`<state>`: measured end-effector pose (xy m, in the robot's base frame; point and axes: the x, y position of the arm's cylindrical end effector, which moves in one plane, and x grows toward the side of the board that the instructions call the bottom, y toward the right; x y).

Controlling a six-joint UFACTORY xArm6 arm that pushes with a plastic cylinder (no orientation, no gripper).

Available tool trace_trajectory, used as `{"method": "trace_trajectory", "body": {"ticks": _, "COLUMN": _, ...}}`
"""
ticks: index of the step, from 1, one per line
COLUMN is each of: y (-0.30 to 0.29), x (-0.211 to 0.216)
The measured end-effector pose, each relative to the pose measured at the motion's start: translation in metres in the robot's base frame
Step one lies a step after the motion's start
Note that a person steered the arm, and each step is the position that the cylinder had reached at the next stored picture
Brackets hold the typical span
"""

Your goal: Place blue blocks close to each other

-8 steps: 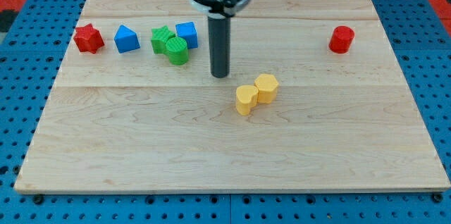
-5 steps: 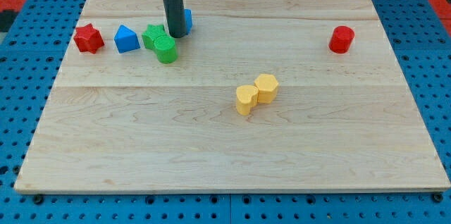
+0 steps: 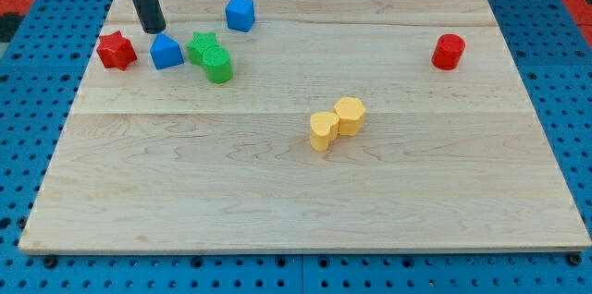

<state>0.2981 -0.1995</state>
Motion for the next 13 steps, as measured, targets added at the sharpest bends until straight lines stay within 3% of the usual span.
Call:
{"method": "trace_trajectory", "body": {"ticks": 3, "y": -0.005, "x": 0.124}}
{"method": "trace_trajectory", "body": {"ticks": 4, "y": 0.015, "x": 0.147}}
{"method": "trace_trajectory", "body": {"ticks": 9, "y": 0.035, "x": -0.023}}
{"method": "trace_trajectory", "body": {"ticks": 11, "y": 0.071, "x": -0.026}}
{"method": "trace_trajectory", "body": {"ticks": 12, "y": 0.010, "x": -0.042}}
{"method": "trace_trajectory", "body": {"ticks": 13, "y": -0.036, "x": -0.008}}
